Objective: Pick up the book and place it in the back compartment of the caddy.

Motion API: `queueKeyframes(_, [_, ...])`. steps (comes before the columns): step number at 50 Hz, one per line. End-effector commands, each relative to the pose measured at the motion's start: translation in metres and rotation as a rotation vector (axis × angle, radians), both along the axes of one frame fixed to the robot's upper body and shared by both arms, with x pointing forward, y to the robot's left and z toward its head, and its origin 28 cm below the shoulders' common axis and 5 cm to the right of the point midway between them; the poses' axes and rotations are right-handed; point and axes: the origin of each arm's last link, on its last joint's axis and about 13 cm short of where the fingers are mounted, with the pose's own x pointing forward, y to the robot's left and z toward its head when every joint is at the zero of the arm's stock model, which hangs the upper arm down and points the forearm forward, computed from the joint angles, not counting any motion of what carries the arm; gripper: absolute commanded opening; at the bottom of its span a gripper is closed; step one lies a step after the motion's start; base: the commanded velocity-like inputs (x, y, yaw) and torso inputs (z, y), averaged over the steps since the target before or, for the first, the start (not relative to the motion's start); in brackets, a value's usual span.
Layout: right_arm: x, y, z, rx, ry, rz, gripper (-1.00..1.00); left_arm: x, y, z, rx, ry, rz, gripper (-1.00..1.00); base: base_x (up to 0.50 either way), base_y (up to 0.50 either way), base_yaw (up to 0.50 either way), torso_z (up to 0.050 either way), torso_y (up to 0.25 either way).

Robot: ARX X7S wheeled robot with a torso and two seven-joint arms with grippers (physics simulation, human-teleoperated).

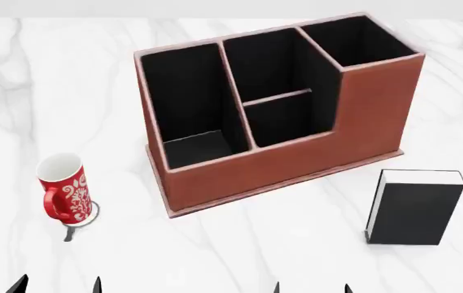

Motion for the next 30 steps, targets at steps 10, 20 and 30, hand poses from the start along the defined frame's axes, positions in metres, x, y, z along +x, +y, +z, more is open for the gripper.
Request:
queueKeyframes(10, [0.000,-0.009,0.006,0.017,-0.021,-0.050,1.00,-0.004,0.001,0.007,-0.020,-0.052,0.020,1.00,0.00,0.00,0.00,0.000,0.000])
queueKeyframes(20, [-0.031,-0.009,0.034,0.048,-0.213,-0.013,1.00,-0.030,-0.001,0.032,-0.028,-0.240,0.005,1.00,0.00,0.00,0.00,0.000,0.000])
queueKeyframes(30, [-0.061,-0.008,0.053,0.077,-0.383,-0.032,1.00,-0.052,-0.002,0.052,0.055,-0.444,0.120,1.00,0.00,0.00,0.00,0.000,0.000])
